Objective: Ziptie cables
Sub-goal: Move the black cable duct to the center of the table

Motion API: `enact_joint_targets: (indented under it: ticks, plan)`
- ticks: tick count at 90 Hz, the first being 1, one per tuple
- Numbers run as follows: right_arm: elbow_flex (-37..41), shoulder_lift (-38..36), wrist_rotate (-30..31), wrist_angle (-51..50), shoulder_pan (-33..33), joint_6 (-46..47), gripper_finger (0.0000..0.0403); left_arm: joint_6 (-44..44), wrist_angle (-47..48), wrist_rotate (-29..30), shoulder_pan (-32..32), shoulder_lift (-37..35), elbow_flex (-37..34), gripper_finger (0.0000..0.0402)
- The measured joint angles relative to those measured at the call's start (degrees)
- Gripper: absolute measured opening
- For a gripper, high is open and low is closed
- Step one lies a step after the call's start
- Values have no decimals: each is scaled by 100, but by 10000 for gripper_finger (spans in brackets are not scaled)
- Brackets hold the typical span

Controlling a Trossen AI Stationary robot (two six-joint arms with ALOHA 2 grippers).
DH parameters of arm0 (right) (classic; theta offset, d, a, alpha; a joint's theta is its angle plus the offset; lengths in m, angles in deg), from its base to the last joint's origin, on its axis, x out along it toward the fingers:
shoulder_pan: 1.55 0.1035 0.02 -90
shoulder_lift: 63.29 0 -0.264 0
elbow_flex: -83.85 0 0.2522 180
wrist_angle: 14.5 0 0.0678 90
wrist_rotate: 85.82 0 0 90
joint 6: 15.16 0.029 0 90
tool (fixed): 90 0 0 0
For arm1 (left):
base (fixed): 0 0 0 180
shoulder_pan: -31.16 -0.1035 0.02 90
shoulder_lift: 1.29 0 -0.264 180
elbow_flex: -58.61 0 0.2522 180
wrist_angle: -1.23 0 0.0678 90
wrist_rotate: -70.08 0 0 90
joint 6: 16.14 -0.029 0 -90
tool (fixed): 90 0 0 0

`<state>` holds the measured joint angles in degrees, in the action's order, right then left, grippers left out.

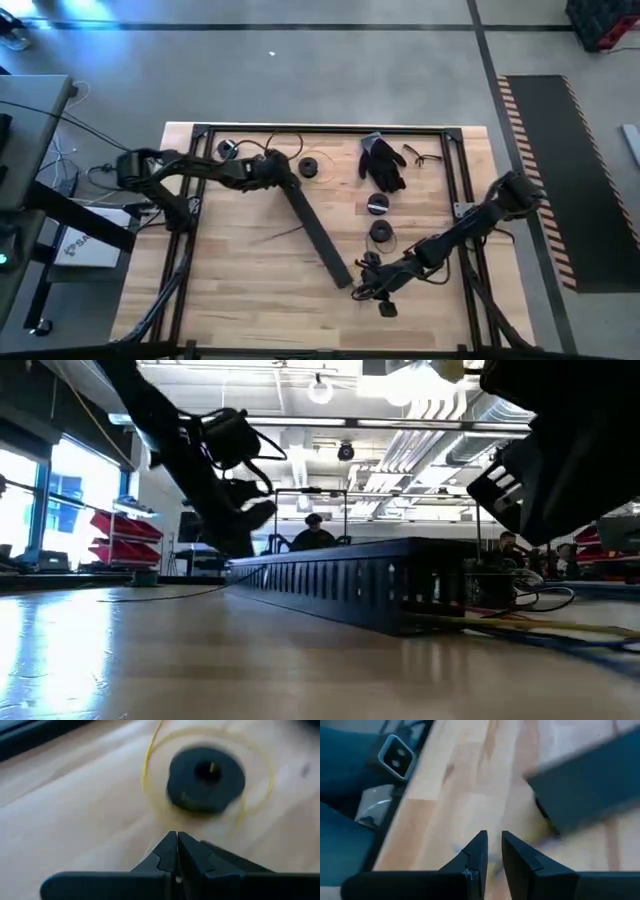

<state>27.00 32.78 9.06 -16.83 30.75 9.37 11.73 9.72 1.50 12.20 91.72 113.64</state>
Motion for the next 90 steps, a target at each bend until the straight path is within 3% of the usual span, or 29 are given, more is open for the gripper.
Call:
enact_joint_targets:
  ticks: [9, 21, 40, 49, 59, 74, 90]
  plan:
    - [0, 0, 191, -7, -12, 101, 39, -390, -26, -159, -25, 88, 403, 0]
    - [0, 0, 343, 3, -44, 199, 39, -752, 1582, -316, 210, -221, 1137, 0]
    - [-2, 29, 326, 88, -50, 199, 39, 222, 3889, -796, 1040, -394, 1336, 0]
    - [-2, 177, 21, 131, -72, 175, 39, 634, 3470, -837, 1425, -297, 961, 0]
    - [0, 394, -88, 255, -79, 64, 39, 939, 2077, -589, 1579, -76, 517, 0]
    - [2, 424, 492, 305, -74, 110, 39, 704, 252, -60, 1363, 302, 383, 0]
    - [2, 115, 1024, 243, -33, 151, 39, 171, 383, 143, 1194, 122, 622, 0]
